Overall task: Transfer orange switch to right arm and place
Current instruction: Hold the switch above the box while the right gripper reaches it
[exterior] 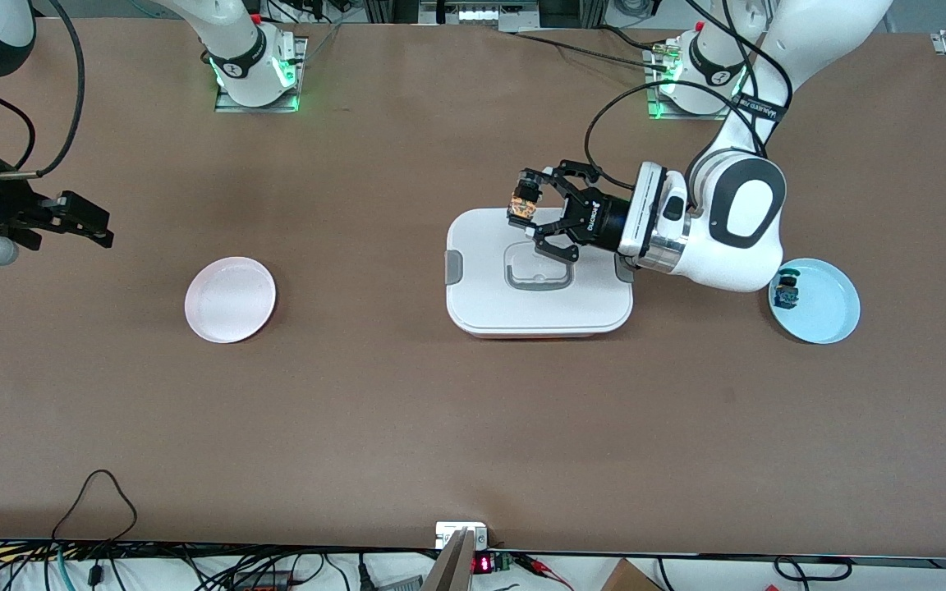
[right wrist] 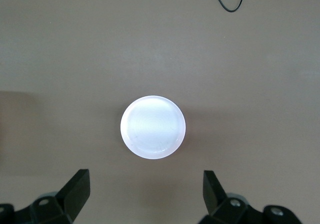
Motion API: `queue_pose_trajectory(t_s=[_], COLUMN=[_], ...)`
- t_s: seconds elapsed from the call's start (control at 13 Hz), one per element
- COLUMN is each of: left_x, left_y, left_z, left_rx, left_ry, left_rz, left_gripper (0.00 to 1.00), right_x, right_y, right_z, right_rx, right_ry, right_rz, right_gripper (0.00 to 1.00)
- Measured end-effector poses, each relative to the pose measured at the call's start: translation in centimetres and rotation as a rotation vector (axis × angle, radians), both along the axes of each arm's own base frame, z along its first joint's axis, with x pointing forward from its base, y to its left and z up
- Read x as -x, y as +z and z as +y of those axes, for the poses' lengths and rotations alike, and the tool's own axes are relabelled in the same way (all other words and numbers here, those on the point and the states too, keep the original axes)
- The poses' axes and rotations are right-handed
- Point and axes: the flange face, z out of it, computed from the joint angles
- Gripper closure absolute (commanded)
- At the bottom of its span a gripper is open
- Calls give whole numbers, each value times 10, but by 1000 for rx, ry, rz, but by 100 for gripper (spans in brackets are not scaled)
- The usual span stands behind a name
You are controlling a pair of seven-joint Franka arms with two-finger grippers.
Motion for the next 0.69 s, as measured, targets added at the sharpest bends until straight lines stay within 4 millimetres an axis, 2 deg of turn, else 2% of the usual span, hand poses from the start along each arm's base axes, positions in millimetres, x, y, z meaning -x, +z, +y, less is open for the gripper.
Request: queue_pose_trajectory(t_s=[0.23, 0.54, 0.69], left_x=[-1, -2, -2], left_y=[-3, -3, -3], left_z=[1, 1, 1], left_rx=[-4, -6, -7], left_ry=[11, 16, 17], left_rz=[-14, -22, -23], left_gripper=[100, 100, 100], right_x=[1, 7, 9], right_y=[2, -3, -5], right_z=[-12, -4, 6], right_rx=[-1, -4, -80], right_ry=[-14, 77, 106], right_rz=[-3, 57, 74], right_gripper=[0, 0, 0])
